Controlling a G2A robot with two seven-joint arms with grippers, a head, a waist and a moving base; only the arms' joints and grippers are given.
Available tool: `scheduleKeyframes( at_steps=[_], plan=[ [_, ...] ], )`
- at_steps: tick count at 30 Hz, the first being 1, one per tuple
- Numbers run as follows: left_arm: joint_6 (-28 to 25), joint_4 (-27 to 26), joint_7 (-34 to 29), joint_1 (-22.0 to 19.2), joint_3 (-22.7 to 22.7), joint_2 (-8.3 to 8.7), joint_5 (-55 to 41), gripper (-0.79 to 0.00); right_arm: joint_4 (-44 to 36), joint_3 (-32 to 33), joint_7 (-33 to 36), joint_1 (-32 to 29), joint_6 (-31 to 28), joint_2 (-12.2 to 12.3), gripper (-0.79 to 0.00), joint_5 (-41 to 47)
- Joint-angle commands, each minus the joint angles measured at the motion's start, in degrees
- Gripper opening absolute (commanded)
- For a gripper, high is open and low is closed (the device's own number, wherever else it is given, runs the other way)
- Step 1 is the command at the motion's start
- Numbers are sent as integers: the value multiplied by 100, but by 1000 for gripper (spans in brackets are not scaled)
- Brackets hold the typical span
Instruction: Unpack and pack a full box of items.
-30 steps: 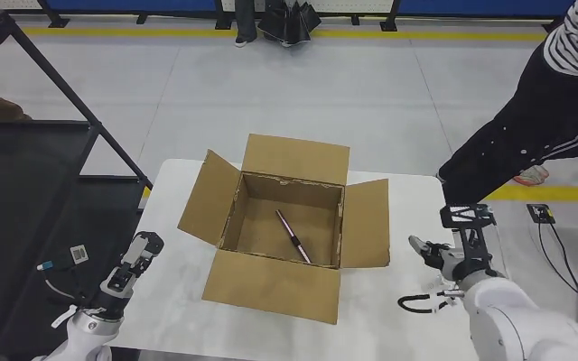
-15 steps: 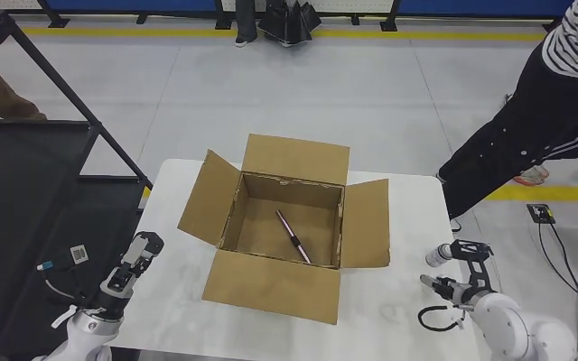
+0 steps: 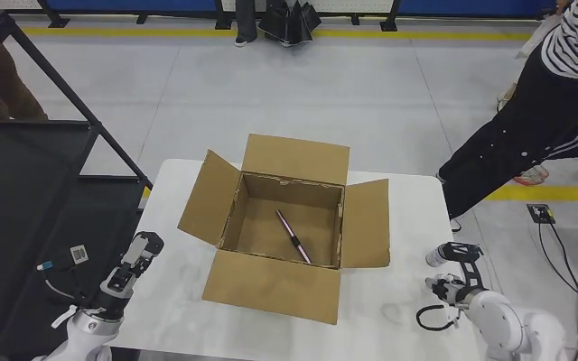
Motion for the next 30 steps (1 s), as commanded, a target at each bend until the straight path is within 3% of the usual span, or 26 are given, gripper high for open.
scheduleKeyframes(
  at_steps=[1,4,8,14,20,25,30],
  plan=[
    [0,0,0,0,0,0,0,0,14,-5,-9,27,5,19,-603,10],
    [0,0,0,0,0,0,0,0,-137,-7,-29,3,52,39,-785,10],
    [0,0,0,0,0,0,0,0,-667,31,-94,-150,51,68,-785,58],
    [0,0,0,0,0,0,0,0,-2171,-84,-254,-444,77,89,-785,197],
    [0,0,0,0,0,0,0,0,-3205,-934,-684,-239,98,96,-785,-147],
    [0,0,0,0,0,0,0,0,-2799,-2256,-636,702,-117,80,-785,-655],
    [0,0,0,0,0,0,0,0,-1088,-3550,-130,2313,-104,-61,-785,-648]
  ],
)
